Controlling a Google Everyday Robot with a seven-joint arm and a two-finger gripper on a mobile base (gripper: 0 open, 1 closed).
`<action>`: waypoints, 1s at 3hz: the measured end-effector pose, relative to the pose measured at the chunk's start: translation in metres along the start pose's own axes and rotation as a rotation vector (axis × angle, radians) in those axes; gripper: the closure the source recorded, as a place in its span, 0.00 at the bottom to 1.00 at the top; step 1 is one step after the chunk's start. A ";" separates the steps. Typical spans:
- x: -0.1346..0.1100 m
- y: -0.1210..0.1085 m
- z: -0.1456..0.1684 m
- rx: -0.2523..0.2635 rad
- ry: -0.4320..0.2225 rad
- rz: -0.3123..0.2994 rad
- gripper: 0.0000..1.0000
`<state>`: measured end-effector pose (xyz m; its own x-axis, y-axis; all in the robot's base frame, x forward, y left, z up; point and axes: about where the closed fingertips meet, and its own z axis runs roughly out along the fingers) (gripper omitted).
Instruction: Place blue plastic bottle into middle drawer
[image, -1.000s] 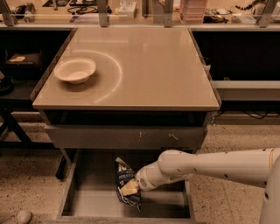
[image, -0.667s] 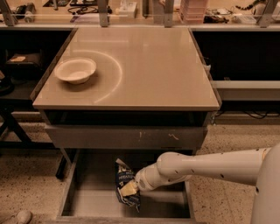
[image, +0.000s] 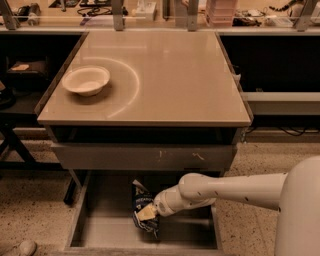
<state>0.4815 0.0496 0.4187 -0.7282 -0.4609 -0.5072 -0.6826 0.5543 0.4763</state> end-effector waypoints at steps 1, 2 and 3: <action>-0.001 -0.001 0.001 -0.001 -0.002 0.001 0.82; -0.001 -0.001 0.001 -0.001 -0.002 0.001 0.59; -0.001 -0.001 0.001 -0.001 -0.002 0.001 0.36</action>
Offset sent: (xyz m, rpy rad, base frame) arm 0.0016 0.0007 -0.0009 0.0026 0.0001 -0.0014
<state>0.4831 0.0504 0.4178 -0.7289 -0.4586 -0.5082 -0.6817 0.5539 0.4779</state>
